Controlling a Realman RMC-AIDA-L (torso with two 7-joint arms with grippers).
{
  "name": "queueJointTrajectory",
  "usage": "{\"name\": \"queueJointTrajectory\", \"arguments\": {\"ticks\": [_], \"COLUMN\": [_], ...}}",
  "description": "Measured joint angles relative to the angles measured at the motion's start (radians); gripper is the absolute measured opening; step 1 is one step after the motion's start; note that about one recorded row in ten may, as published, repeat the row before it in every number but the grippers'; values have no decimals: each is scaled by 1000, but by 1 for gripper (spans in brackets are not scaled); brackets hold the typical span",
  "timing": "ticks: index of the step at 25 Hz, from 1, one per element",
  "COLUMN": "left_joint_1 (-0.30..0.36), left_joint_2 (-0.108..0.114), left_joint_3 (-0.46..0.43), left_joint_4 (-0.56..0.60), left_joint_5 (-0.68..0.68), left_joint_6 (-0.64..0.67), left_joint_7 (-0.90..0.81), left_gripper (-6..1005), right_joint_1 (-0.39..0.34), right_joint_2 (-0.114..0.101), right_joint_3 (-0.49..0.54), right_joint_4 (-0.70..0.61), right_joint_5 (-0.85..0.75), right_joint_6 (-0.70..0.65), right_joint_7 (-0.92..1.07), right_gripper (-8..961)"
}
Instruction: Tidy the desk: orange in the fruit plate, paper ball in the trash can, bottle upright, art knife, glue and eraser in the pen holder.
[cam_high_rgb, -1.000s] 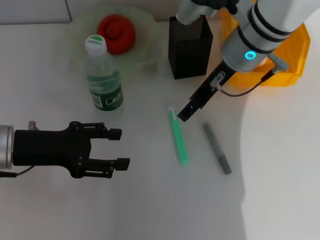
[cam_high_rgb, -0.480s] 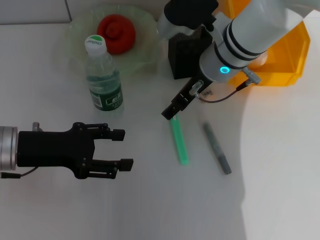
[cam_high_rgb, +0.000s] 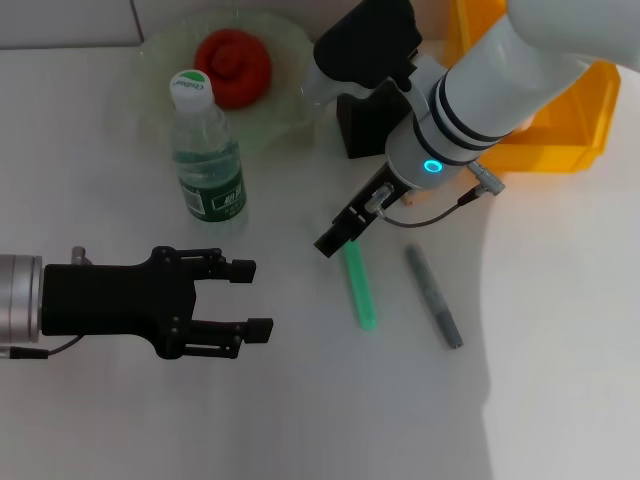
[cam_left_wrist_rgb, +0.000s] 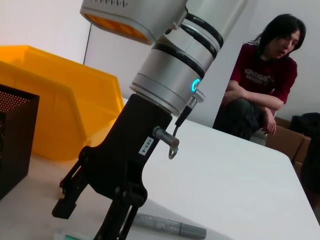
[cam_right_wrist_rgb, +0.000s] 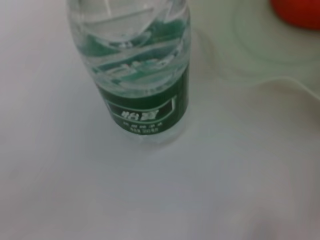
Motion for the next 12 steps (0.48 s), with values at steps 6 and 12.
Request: {"name": "queueJointTrajectory", "arguments": {"ticks": [6, 12], "left_joint_1": [0, 0], "left_joint_2": [-1, -2], "left_joint_3": [0, 0], "left_joint_4": [0, 0], "left_joint_5": [0, 0], "left_joint_6": [0, -1], "left_joint_7": [0, 0], "left_gripper": [783, 783], "right_joint_1": [0, 0], "right_joint_2": [0, 0], "right_joint_3": [-54, -70], "right_joint_4": [1, 1], "right_joint_5": [1, 2], "right_joint_6": [22, 28], "right_joint_7": [45, 53], "right_gripper": [842, 832]}}
